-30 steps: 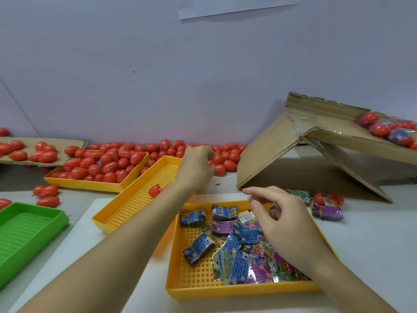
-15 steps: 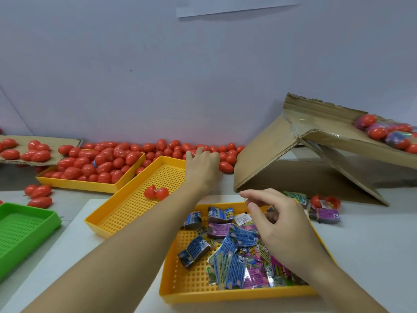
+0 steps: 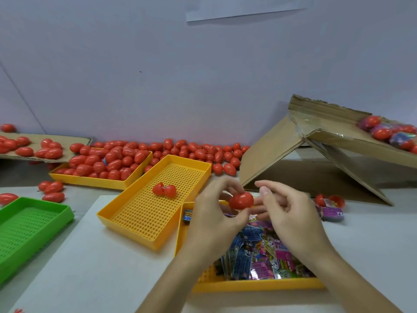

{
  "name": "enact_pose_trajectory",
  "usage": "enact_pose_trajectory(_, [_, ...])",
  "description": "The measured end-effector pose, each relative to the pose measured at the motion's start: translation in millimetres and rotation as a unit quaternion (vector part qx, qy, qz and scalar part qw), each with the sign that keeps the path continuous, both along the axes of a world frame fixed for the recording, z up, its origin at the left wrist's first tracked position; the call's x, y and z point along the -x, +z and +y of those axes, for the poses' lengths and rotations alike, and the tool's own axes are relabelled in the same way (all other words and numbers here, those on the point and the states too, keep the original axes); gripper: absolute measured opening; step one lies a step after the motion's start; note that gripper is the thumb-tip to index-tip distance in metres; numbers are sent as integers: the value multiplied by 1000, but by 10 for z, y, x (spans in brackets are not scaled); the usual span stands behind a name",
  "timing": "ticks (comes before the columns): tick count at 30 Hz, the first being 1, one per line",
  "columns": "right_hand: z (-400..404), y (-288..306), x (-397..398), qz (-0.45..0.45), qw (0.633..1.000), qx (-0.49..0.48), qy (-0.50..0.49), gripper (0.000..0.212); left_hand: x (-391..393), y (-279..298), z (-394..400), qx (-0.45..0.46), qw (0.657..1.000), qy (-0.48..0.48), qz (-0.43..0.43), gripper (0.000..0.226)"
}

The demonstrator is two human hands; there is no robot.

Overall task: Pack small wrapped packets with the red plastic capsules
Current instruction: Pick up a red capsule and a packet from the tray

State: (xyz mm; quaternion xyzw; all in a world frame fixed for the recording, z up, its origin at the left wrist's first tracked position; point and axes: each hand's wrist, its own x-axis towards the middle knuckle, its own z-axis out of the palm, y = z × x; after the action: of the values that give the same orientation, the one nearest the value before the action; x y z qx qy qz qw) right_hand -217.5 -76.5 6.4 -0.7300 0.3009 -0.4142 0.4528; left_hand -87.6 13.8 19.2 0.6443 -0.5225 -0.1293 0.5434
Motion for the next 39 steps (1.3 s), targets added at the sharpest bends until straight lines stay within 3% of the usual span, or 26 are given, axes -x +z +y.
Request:
enact_pose_trajectory(6, [7,37,24,6,998,-9,63,15,41,-39,69,6,1000,10,-12,40])
enact_pose_trajectory(10, [0,42,24,-38,993,-73,82,25,18,-20,87,13,994,-15,104,36])
enact_pose_trajectory(19, [9,12,-16,-110,967,-202,106,37,-65,-62,79,5,976,-43,212,41])
enact_pose_trajectory(27, [105,49,-17,-69,993,-79,46,38,-93,-117,47,8,950,-79,301,17])
enact_pose_trajectory(32, [155,25,-27,-26,999,-2,23,32,-72,-122,43,17,952,-112,285,19])
enact_pose_trajectory(39, [135,25,-21,-28,998,9,55,28,-81,-138,29,27,942,-121,311,30])
